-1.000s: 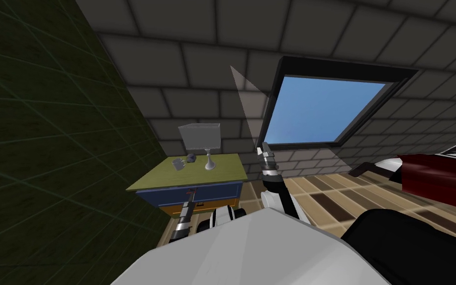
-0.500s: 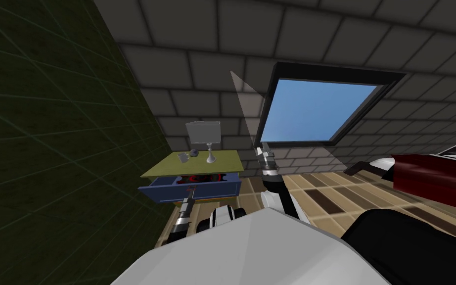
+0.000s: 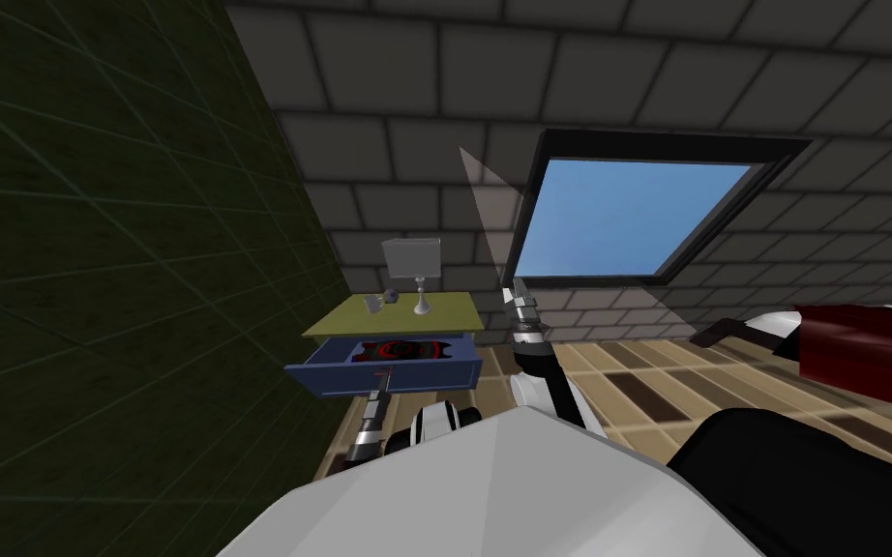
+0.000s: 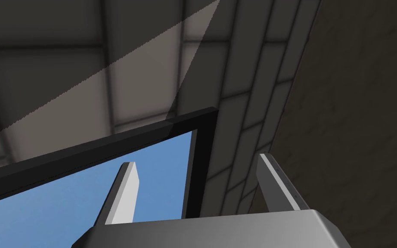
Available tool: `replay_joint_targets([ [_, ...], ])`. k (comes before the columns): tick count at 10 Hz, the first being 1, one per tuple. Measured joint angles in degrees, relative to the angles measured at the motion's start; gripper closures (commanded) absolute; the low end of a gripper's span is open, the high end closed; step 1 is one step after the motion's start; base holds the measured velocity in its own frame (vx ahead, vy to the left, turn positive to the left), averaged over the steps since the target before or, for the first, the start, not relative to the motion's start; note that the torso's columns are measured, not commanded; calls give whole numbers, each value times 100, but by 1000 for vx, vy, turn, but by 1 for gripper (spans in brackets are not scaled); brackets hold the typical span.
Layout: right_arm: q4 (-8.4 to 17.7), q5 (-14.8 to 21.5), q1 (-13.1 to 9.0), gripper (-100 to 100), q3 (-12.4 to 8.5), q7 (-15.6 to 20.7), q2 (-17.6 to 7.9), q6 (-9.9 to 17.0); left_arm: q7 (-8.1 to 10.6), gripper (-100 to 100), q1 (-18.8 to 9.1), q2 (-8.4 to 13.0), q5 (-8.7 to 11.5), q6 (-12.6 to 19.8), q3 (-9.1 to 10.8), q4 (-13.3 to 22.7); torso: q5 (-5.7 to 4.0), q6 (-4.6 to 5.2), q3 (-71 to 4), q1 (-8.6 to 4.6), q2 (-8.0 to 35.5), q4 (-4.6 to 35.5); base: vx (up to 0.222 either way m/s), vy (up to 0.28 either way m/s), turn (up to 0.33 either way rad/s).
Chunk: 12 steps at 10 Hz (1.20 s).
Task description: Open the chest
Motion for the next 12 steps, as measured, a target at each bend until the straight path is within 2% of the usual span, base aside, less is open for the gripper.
replay_joint_targets([
  [2, 0, 0, 0, 0, 0, 0, 0, 0, -200, 100, 272, -134, -61, 83, -183, -330, -11, -8, 7, -15, 18, 18, -43, 112, 96],
  [3, 0, 0, -1, 0, 0, 0, 0, 0, -320, -100, 348, -236, -91, 59, -278, -364, -10, -3, 10, -12, 21, 23, -56, 66, 20],
  [7, 0, 0, -1, 0, 2, 0, 2, 0, -357, -100, 213, -296, -91, 498, -237, -654, 1, 8, -11, -17, -24, -6, -61, 2, 14],
  [9, 0, 0, -1, 0, 2, 0, 1, 0, -353, -100, 99, -296, -84, 873, -205, -966, 3, 2, -4, -4, -12, -6, -81, 17, 16],
  [12, 0, 0, -1, 0, 2, 0, 1, 0, -395, -100, -129, -393, -85, 1362, -155, -1247, 2, 0, -4, -5, -12, -8, -76, 23, 9],
])
